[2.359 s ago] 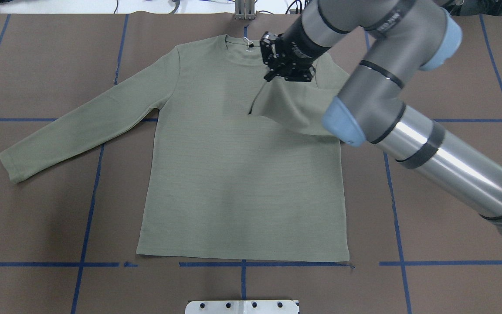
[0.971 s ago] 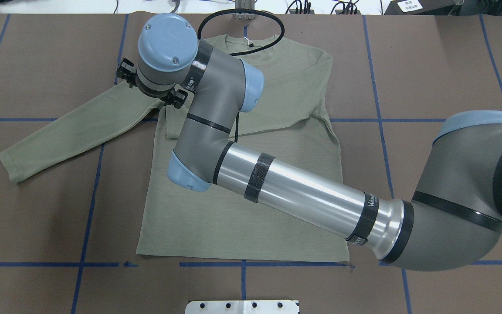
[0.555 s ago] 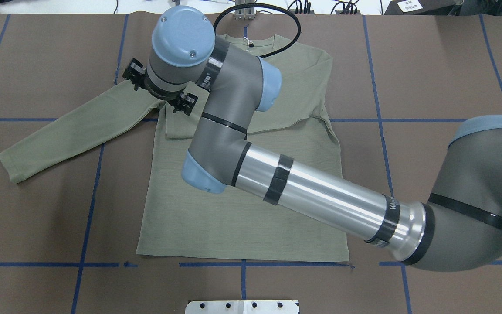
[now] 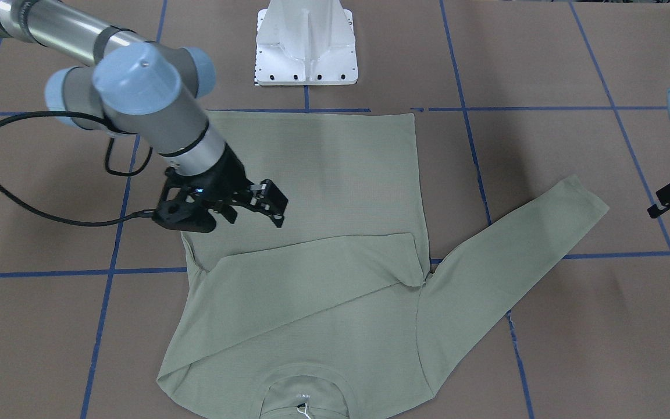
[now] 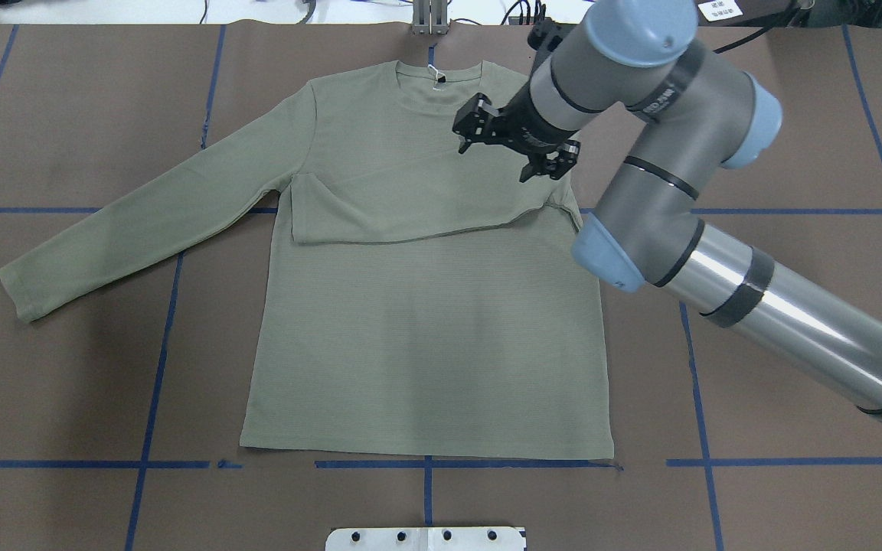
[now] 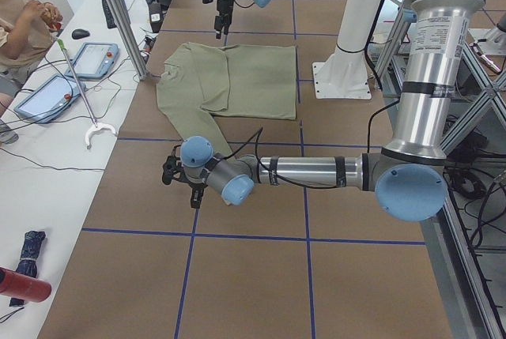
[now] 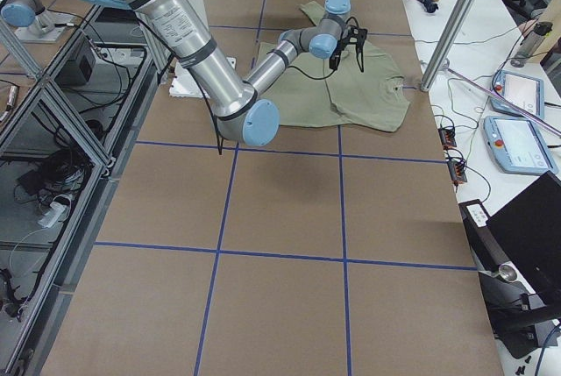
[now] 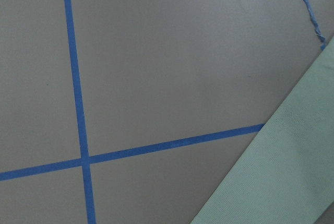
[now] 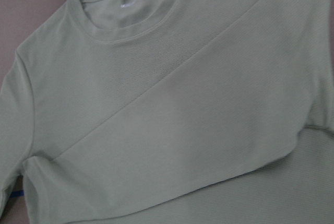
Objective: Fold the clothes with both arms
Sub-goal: 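Release the sleeve and lift the right gripper back toward its side, then lower the left gripper to the cuff of the other sleeve and grasp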
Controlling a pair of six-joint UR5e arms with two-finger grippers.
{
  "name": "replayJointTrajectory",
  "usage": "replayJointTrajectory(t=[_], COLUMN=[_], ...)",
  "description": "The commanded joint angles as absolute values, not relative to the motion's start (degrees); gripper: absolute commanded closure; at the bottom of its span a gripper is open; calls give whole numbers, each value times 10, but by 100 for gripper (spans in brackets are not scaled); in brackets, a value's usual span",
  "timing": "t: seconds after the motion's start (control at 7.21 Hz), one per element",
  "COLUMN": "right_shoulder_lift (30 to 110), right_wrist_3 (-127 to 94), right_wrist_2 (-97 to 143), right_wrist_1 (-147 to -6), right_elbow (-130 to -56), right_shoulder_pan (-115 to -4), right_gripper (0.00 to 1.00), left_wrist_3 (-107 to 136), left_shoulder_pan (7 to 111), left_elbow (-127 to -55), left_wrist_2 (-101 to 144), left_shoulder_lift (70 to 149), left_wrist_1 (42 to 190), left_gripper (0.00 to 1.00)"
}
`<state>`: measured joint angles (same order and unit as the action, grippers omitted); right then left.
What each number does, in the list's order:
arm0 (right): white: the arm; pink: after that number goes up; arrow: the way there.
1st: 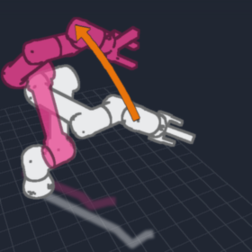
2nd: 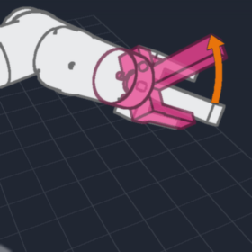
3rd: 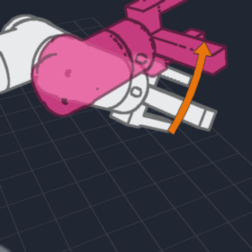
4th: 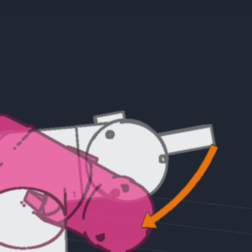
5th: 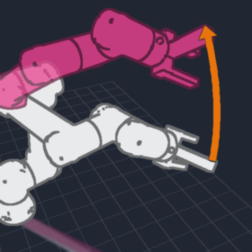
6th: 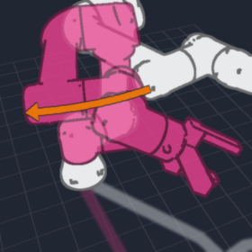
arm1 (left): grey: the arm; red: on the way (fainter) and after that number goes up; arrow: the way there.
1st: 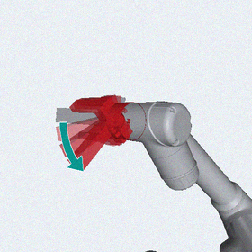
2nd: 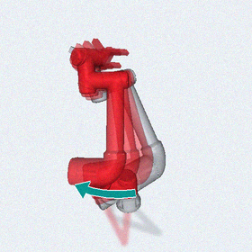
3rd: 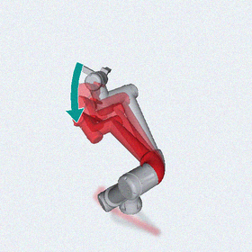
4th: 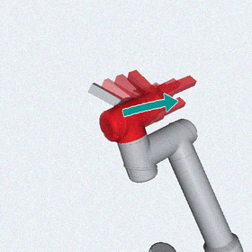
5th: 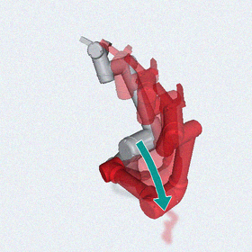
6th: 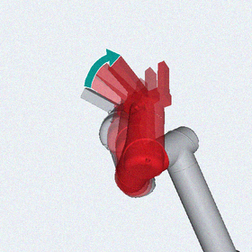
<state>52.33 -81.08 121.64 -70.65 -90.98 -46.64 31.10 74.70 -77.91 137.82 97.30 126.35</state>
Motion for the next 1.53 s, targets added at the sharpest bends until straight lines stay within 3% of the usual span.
replayJointTrajectory(t=[0.0, 0.97, 1.39], right_shoulder_lift=[616, 649, 650], right_wrist_3=[-737, -727, -729], right_wrist_2=[1261, 1256, 1255], right_wrist_1=[-699, -698, -699], right_elbow=[-961, -1005, -1009], right_shoulder_pan=[-507, -509, -509], right_gripper=[0, 0, 0], left_wrist_3=[348, 351, 351], left_shoulder_pan=[706, 649, 629], left_elbow=[-752, -735, -736], left_wrist_2=[1373, 1370, 1368], left_shoulder_lift=[980, 955, 945], left_wrist_1=[1279, 1314, 1314], left_gripper=[3, 26, 29])
